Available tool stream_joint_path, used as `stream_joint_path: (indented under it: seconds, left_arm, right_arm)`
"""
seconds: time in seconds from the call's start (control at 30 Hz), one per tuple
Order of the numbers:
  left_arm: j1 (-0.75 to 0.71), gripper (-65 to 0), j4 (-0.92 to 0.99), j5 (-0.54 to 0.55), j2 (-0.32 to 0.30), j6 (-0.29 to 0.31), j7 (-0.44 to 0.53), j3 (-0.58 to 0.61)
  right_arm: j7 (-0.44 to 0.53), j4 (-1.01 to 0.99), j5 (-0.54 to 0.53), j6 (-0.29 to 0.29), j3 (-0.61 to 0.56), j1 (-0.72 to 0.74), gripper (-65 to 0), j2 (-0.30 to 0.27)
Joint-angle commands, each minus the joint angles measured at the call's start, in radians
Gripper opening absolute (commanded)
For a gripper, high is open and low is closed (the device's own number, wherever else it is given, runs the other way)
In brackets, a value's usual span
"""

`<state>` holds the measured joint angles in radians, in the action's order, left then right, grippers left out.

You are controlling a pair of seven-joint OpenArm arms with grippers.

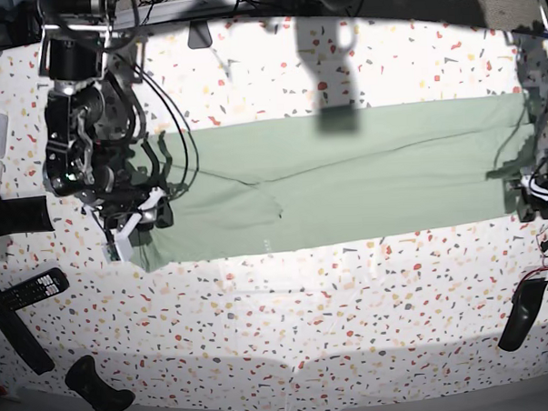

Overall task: Fold the T-shirt properly
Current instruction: 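Release the strip ends and lift both grippers away, then lower the left gripper onto the strip end near it and grasp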

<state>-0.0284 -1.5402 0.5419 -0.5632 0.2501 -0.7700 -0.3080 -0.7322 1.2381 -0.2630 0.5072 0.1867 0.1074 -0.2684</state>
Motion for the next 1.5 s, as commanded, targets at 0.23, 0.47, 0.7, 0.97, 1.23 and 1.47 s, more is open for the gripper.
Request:
stream_joint_path:
  seconds: [0.23, 0.47, 0.7, 0.97, 1.23, 1.47]
  left_arm:
    - [0.014, -21.7, -0.018, -0.09, -0.039, 0.0, 0.047, -0.011]
    - [0.014, -19.5, -0.016, -0.039, -0.039, 0.0, -0.023, -0.013]
    - [0.014, -19.5, 0.055, 0.051, -0.1, 0.0, -0.014, -0.025]
    - [0.015, -19.5, 0.142, 0.427, -0.11, 0.228, -0.149, -0.077]
    - [0.018, -19.7, 0.088, 0.356, -0.087, 0.21, -0.07, -0.078]
    - [0.017, -19.7, 0.097, 0.338, -0.088, 0.164, -0.074, -0.078]
  right_arm:
    - [-0.035, 0.164, 0.02, -0.01, 0.003, 0.008, -42.7, -0.011]
    - [-0.035, 0.306, 0.024, -0.01, 0.01, 0.008, -42.7, -0.011]
    - [-0.035, 0.409, 0.015, 0.018, 0.108, -0.019, -42.7, -0.011]
    - [-0.01, 0.529, -0.138, 0.15, 0.244, -0.161, -42.8, 0.024]
    - [-0.008, 0.586, -0.142, 0.191, 0.245, -0.325, -42.8, 0.107]
    - [-0.024, 0.835, -0.158, 0.191, 0.245, -0.643, -42.8, 0.147]
